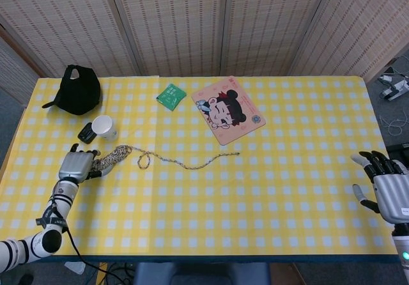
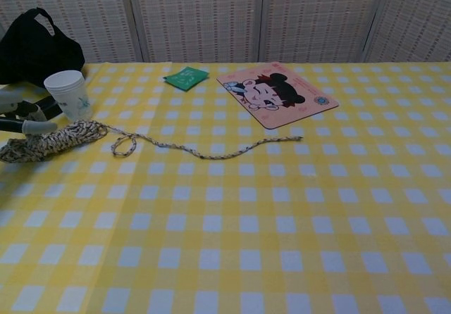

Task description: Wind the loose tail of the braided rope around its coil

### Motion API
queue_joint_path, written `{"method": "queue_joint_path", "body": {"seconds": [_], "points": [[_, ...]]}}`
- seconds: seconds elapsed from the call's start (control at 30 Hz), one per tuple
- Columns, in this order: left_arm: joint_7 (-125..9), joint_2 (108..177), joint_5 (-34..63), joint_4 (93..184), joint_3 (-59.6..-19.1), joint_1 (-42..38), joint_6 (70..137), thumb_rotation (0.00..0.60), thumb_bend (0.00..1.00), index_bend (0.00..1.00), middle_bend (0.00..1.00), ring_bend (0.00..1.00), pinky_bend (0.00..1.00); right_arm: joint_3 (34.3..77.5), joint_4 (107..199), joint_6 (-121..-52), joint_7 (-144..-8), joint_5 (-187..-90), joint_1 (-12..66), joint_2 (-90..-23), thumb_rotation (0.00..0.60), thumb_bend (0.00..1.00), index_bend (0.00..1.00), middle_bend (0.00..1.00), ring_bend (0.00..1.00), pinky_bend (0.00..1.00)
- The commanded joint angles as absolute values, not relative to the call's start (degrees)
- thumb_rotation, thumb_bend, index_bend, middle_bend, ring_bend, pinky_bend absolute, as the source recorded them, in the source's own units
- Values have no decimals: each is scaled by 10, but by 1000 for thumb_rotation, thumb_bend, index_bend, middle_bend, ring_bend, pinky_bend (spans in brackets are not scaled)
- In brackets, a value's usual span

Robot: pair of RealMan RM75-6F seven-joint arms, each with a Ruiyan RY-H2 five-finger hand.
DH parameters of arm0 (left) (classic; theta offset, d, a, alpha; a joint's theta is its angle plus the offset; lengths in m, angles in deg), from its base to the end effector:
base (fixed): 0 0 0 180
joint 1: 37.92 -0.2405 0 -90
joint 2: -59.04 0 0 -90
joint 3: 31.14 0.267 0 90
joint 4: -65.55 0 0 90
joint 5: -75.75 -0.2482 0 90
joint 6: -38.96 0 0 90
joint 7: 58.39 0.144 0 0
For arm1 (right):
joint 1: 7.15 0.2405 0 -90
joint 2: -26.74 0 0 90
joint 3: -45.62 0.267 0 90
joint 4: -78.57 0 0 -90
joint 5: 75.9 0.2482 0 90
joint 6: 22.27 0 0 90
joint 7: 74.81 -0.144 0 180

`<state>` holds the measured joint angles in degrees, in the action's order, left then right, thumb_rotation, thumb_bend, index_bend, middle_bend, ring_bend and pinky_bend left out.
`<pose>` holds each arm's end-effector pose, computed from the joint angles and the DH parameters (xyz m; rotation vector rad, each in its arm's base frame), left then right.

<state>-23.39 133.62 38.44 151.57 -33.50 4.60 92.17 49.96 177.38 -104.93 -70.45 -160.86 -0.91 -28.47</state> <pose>-0.2784 0.3683 0.0296 -1.6724 -0.9562 -0.3495 -0.3211 -0.1980 0.1681 1.4341 -0.8129 0.8253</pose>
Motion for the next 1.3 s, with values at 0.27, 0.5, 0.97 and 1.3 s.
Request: {"method": "queue_joint_path", "body": {"seconds": [0.27, 0.5, 0.97, 1.3], "points": [[-287, 1400, 277, 1444, -347, 15, 986, 330, 199, 255, 289, 280, 0, 498, 1771, -1053, -708, -1607, -14, -284, 600, 345, 204, 184, 108, 207], [-250, 1430, 302, 1422, -355, 19, 980, 288, 199, 313, 307, 281, 0, 497, 1769, -1056, -711, -1605, -18, -283, 600, 344, 204, 184, 108, 207], [-196, 1460, 319, 1386, -357, 10, 996, 231, 198, 372, 364, 345, 144, 497, 1766, -1052, -714, -1602, -18, -285, 600, 344, 204, 184, 108, 208], [-201, 1477, 313, 1359, -362, 0, 989, 239, 198, 388, 389, 404, 320, 496, 1769, -1050, -710, -1600, -18, -285, 600, 344, 204, 184, 108, 208]]}}
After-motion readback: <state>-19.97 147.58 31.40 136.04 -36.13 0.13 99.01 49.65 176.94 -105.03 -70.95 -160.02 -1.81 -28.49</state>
